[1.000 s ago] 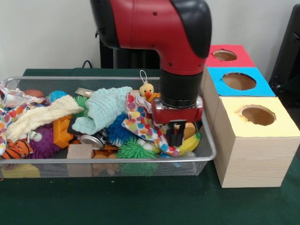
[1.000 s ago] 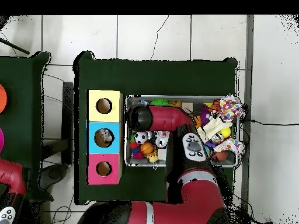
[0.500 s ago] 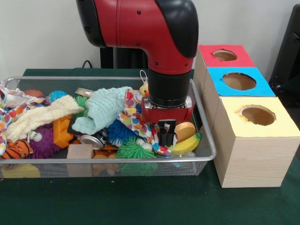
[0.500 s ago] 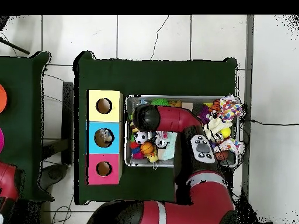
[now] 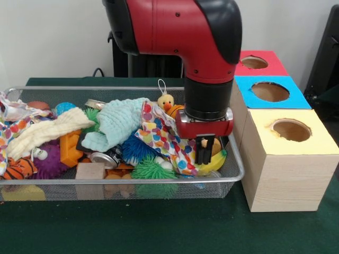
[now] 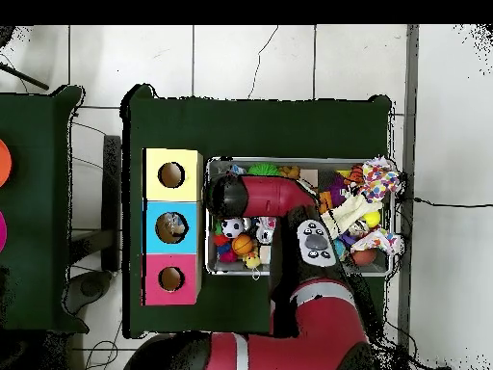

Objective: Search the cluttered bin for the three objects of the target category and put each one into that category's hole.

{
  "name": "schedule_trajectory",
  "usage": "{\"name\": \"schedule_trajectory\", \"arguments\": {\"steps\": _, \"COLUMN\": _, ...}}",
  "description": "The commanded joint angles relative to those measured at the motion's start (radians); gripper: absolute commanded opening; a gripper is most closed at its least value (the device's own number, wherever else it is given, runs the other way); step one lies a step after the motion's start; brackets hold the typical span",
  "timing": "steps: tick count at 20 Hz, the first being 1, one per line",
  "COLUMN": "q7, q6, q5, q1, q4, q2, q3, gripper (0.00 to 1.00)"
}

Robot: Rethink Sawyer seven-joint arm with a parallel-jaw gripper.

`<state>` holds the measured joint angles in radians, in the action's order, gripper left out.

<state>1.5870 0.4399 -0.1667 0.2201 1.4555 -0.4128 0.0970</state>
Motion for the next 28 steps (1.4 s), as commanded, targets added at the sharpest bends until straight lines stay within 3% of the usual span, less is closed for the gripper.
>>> {"name": "schedule_trajectory", "arguments": {"steps": 1, "q7": 0.084, "q6": -0.041, "q5": -0.042, "q1": -0.009, "q4": 0.043, "q2": 0.012, "q3": 0.035, "gripper": 0.00}}
{"name": "schedule_trajectory", "arguments": {"steps": 9, "q7": 0.090, "q6": -0.053, "q5": -0.032, "q1": -0.008, "q4": 0.046, "q2": 0.019, "q3": 0.043, "gripper": 0.00}}
{"name": "schedule_trajectory", "arguments": {"steps": 13, "q7": 0.069, "q6": -0.070, "q5": -0.022, "q1": 0.030, "q4": 0.073, "q2": 0.015, "q3": 0.093, "gripper": 0.00}}
{"name": "schedule_trajectory", "arguments": {"steps": 28, "q7": 0.059, "q6": -0.058, "q5": -0.037, "q1": 0.028, "q4": 0.063, "q2": 0.010, "q3": 0.083, "gripper": 0.00}}
